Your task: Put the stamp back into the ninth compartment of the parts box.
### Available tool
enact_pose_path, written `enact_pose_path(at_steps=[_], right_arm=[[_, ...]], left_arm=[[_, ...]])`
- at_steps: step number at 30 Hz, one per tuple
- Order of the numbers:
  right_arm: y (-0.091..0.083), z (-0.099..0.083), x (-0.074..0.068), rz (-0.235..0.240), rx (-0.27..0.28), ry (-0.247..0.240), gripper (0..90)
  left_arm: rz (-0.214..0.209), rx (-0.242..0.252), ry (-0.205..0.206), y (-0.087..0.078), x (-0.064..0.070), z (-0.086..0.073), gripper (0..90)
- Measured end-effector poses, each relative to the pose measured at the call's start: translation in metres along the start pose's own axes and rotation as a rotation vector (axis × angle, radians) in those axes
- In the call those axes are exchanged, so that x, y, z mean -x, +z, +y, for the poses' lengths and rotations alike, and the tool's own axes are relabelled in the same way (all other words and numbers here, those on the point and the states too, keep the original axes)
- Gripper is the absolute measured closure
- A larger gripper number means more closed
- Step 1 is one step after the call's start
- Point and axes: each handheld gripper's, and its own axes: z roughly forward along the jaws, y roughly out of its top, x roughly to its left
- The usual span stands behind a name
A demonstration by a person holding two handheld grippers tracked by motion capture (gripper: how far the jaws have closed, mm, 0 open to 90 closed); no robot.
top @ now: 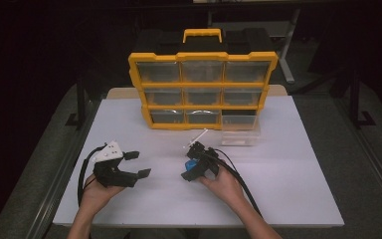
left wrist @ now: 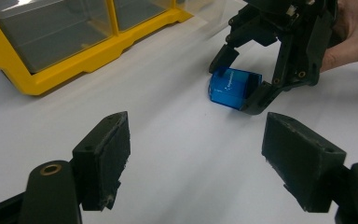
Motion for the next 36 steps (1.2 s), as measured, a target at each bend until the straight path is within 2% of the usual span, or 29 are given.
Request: enact_pose_path(at_steps=[2, 6, 16, 20, 27, 34, 36], right_arm=[[-0.001, 0.001, 0.000, -0.018, -0.004, -0.014, 23.0], [-0.001, 0.003, 0.000, -0.015, -0.012, -0.022, 24.8], [-0.002, 0.001, 0.000, -0.015, -0.027, -0.089, 29.3], [-0.006, -0.001, 0.004, 0.001, -0.034, -0.109, 38.1], [-0.007, -0.002, 0.007, 0.025, -0.033, -0.114, 38.5], [-0.013, -0.004, 0.015, 0.077, -0.032, -0.119, 40.1], [-0.013, -0.003, 0.015, 0.080, -0.039, -0.137, 40.2]], left_arm=[[0.001, -0.001, 0.003, -0.001, -0.001, 0.000, 23.4], [-0.001, 0.002, 0.002, -0.001, -0.001, 0.000, 23.4], [-0.001, 0.004, 0.001, -0.001, 0.000, -0.001, 23.4], [-0.007, 0.009, -0.008, -0.001, 0.000, -0.001, 23.5], [-0.006, 0.007, 0.007, -0.003, 0.000, 0.000, 23.5], [-0.011, 0.006, -0.005, -0.003, -0.001, -0.001, 23.4], [-0.012, 0.006, -0.006, -0.003, 0.000, -0.001, 23.4]])
